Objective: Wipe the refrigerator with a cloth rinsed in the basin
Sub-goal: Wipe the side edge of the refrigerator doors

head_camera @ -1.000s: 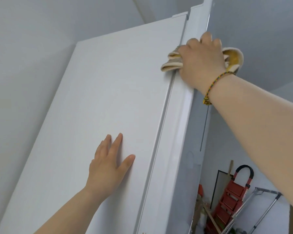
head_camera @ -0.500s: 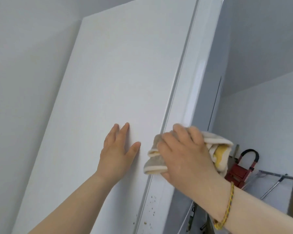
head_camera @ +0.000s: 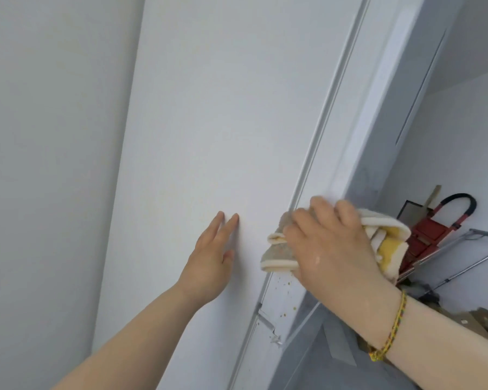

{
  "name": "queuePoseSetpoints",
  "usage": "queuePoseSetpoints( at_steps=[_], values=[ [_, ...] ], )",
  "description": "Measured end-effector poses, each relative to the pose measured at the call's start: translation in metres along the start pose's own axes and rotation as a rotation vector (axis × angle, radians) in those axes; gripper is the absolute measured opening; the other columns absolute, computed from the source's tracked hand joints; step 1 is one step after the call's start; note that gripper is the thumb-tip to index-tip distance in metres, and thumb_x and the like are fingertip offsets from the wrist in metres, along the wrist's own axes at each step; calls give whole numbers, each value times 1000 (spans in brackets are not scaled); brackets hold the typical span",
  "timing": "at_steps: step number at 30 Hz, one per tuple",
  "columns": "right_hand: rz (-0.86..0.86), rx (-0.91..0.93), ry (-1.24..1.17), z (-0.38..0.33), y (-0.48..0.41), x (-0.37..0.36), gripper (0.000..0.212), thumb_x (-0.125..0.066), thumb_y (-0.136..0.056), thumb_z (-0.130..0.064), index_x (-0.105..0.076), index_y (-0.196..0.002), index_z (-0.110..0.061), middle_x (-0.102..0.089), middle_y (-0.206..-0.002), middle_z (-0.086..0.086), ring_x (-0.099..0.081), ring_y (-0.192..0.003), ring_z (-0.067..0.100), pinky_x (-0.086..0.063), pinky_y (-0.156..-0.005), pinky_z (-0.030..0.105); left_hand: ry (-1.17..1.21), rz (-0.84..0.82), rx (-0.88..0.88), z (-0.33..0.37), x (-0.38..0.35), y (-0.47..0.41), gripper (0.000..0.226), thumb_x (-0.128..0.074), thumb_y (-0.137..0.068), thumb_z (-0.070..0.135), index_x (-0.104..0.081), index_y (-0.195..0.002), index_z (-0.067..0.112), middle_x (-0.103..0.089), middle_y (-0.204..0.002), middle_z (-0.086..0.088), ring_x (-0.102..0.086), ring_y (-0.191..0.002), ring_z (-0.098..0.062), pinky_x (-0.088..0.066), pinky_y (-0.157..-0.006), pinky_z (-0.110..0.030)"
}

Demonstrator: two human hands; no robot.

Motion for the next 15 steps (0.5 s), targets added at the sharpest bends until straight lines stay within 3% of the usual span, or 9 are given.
queuePoseSetpoints(
  at_steps=[2,5,7,11,15],
  values=[
    [-99,102,-22,-29,27,-14,22,-43,-62,-15,-64,-56,-13,-55,-61,3,-35,-77,23,-25,-70,36,-33,-24,-6,-2,0,1,61,-33,-95,6,-10,-143,34,3,-154,11,1,-141,-6,-7,-105,-16],
    [-195,158,-74,-51,44,-24,20,-44,-55,-16,-62,-47,-15,-51,-53,1,-30,-71,21,-24,-67,35,-28,-49,8,-1,-3,2,62,-34,-95,7,-7,-144,34,6,-154,11,2,-141,-7,-7,-106,-17],
    [-142,134,-87,-42,33,-21,24,-40,-53,-15,-63,-49,-14,-51,-51,1,-32,-69,22,-22,-63,34,-4,-56,23,0,-3,3,61,-35,-96,9,-7,-144,34,7,-154,12,2,-142,-8,-8,-109,-21],
    [-34,-29,7,-5,2,-2,32,-31,-68,-4,-62,-61,-9,-57,-61,4,-52,-66,25,-21,-63,33,14,-55,30,-3,-3,1,60,-36,-95,9,-10,-144,34,5,-154,10,1,-142,-8,-8,-108,-21],
    [-91,30,-52,-32,29,-19,32,-30,-66,-8,-61,-57,-7,-52,-59,9,-31,-72,24,-21,-63,36,17,-61,34,-7,-5,6,59,-35,-95,7,-13,-144,33,2,-154,10,-1,-141,-7,-7,-101,-12]
  ],
)
Point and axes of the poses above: each hand's wrist, its own y-axis away from the middle knuckle, its own x-axis out of the back of the hand, z = x × y, the point moved 2 cm from there along -y, towards the middle knuckle
